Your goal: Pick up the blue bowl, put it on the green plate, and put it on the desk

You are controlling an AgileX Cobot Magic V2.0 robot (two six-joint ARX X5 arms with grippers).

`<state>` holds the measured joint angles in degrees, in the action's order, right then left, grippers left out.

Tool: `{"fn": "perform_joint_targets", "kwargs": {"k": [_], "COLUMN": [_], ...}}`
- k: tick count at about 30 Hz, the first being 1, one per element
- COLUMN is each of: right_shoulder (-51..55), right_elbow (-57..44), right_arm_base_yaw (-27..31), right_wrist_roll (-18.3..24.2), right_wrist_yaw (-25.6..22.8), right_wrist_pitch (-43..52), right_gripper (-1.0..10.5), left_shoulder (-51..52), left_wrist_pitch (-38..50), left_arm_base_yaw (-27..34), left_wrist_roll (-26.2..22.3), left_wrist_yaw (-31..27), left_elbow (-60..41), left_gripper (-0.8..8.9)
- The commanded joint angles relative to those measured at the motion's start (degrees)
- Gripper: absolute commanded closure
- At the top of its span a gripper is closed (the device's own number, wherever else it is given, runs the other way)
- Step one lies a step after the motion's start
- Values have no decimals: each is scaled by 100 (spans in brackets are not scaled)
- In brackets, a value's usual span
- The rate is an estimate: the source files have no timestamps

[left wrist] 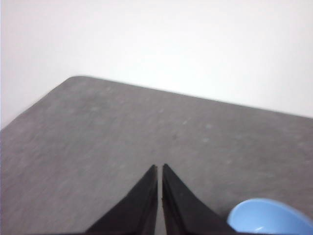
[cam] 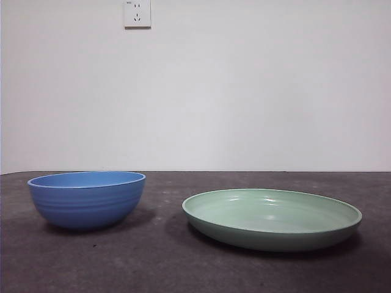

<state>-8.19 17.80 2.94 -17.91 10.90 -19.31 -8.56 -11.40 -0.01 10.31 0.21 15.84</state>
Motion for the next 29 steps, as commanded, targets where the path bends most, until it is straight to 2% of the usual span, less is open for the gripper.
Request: {"fn": "perform_joint_targets", "kwargs": {"k": [1, 8, 12, 20, 26, 29], "right_shoulder": [-400, -1541, -2181, -3171, -3681, -3921], "right_elbow": [520, 1810, 2514, 3438, 3574, 3574], "right_arm_base_yaw": [-17, -20, -20, -70, -173, -214], "right_wrist_roll": [-105, -94, 79, 640, 898, 1069], "right_wrist_yaw": [407, 1231, 1784, 2164, 2562, 2575], "right_wrist_pitch": [-146, -780, -1300, -2044, -2369, -2758], "right_gripper": [934, 934, 934, 934, 934, 934], "left_shoulder": [-444, -1572, -2194, -3550, -4291, -4542], "left_wrist_pitch": [-59, -815, -1185, -2284, -2927, -3112], "left_arm_base_yaw": [-11, -11, -11, -11, -13, -13], "left_wrist_roll": [85, 68, 20, -280, -433, -511], "left_wrist_yaw": [267, 1115, 1480, 2465, 3237, 3506], "left_elbow": [518, 1919, 2638, 3834, 4319, 4350], "left_gripper": [798, 798, 798, 796, 794, 794]}}
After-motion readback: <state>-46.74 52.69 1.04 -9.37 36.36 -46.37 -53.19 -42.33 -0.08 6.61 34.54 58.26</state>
